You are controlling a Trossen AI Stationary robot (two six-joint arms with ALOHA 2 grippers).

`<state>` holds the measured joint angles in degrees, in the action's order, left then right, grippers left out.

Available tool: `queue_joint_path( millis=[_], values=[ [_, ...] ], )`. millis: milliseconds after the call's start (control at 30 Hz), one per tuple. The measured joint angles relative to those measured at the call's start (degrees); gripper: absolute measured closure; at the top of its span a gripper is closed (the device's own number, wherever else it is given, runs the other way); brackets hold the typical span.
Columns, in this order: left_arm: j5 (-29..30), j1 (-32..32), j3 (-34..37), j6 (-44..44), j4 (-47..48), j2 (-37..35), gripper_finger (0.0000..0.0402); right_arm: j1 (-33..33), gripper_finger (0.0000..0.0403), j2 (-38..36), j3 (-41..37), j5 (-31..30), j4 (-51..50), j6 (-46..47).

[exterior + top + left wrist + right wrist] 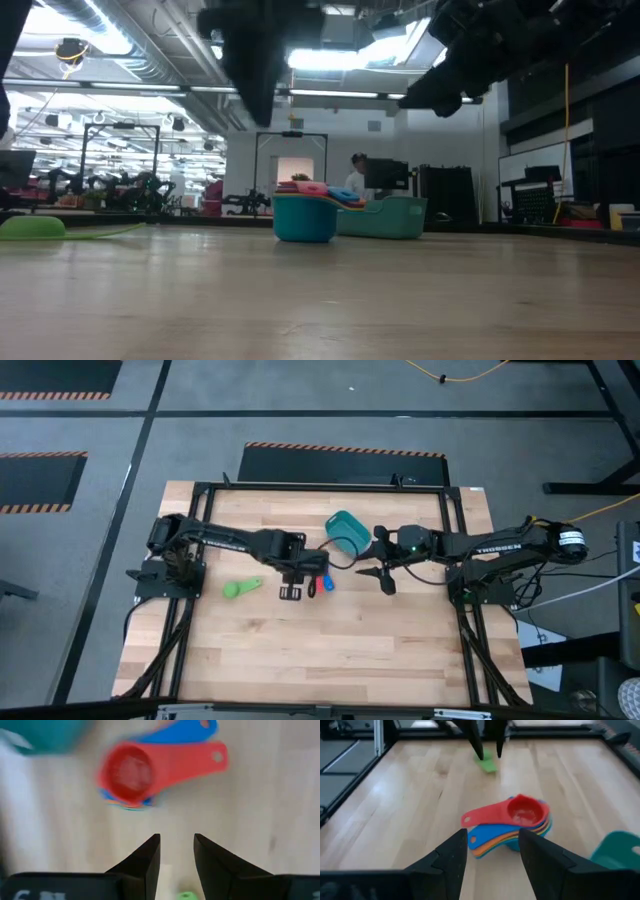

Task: Nest measuring cups in basket
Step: Stack the red measuring cup on top of the blue measuring cup

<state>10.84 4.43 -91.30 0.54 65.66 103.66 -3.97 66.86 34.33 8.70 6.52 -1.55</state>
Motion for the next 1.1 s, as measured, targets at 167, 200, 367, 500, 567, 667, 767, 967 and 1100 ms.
queue_joint_path(
  millis=[167, 200, 367, 500, 567, 667, 767, 967, 1100],
  values=[
    [-9.1, -1.6, 8.3, -1.8, -9.6, 0.2, 0.029, 1.8, 0.0221, 3.8, 0.0, -0.3, 1.0, 0.2],
    [-9.7, -1.7, 10.1, -1.8, -12.2, 0.2, 0.029, 2.1, 0.0221, 4.9, 0.0, -1.3, 1.4, 0.4],
    [-11.9, -1.6, 16.9, -1.7, -24.7, 0.2, 0.029, 2.6, 0.0221, 10.6, 0.0, -8.7, 2.7, 1.3],
    [-12.1, -1.4, 19.6, -1.1, -31.5, 0.2, 0.029, 2.6, 0.0221, 15.2, 0.0, -12.6, 6.4, 1.3],
    [-12.0, -1.4, 20.2, -1.1, -34.0, 0.2, 0.029, 2.6, 0.0221, 17.4, 0.0, -14.7, 9.0, 1.3],
    [-11.8, -1.4, 20.4, -1.1, -36.7, 0.2, 0.029, 2.6, 0.0221, 20.2, 0.0, -16.0, 12.2, 1.3],
    [-10.8, -1.4, 20.4, -1.1, -38.6, 0.2, 0.029, 2.6, 0.0221, 22.8, 0.0, -15.9, 15.4, 1.3],
    [-8.5, -1.4, 20.4, -1.7, -39.9, 0.2, 0.029, 2.6, 0.0221, 27.4, 0.0, -15.7, 20.5, 1.3],
    [-8.4, -1.4, 20.4, -2.2, -41.1, 0.2, 0.029, 2.6, 0.0221, 29.0, 0.0, -15.7, 22.2, 1.5]
  ],
)
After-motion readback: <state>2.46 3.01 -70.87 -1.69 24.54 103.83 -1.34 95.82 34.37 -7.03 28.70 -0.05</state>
